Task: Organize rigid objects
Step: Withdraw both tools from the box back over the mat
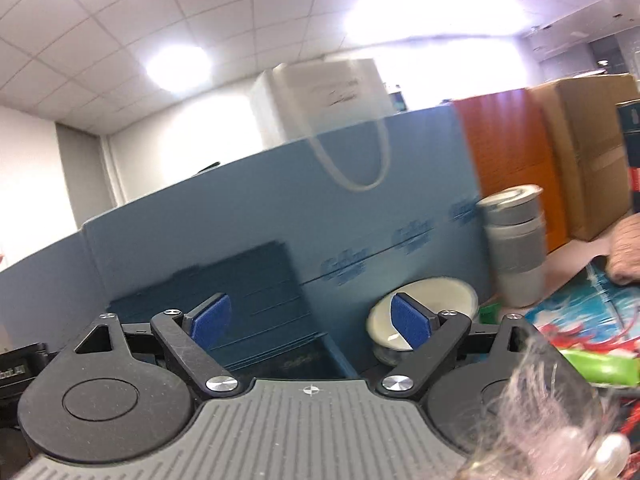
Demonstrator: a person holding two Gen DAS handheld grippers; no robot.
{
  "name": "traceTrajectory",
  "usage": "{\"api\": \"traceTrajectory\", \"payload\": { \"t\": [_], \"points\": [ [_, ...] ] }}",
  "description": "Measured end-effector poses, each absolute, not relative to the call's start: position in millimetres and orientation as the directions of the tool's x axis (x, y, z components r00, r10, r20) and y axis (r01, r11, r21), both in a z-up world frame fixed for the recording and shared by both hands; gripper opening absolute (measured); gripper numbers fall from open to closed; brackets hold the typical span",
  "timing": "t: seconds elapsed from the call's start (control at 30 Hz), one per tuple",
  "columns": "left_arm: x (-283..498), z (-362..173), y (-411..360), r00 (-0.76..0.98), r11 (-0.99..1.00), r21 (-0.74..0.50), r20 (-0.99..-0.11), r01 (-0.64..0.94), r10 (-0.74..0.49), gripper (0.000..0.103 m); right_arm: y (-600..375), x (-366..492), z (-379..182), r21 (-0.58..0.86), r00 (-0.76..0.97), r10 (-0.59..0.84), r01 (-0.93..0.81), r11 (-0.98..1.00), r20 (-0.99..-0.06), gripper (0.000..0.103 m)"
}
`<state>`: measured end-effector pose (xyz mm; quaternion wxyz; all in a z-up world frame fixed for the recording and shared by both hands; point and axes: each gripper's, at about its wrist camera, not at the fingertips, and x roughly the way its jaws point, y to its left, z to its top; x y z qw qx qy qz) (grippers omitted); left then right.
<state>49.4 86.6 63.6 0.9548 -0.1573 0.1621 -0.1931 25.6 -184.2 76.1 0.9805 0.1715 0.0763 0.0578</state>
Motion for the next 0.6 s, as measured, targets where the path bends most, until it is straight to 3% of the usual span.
{"api": "traceTrajectory", "payload": {
  "t": [0.23,0.47,0.6],
  "points": [
    [41.3,65.1,50.4,0.858,0.885,-0.27,-0.257,0.378,-0.445,0.094,-266.2,8.4,67.0,0.407,0.991,0.014,0.042,0.913,-0.134,0.091],
    [18.2,75.9,-39.8,0.794,0.819,0.007,-0.25,0.574,-0.554,0.096,-343.3,-7.5,49.8,0.477,0.982,-0.117,0.175,0.861,-0.149,0.092],
    [17.8,62.4,-97.6,0.698,0.712,0.108,-0.344,0.694,-0.628,0.096,-376.1,-12.7,29.6,0.513,0.973,-0.138,0.215,0.831,-0.185,0.092]
  ]
}}
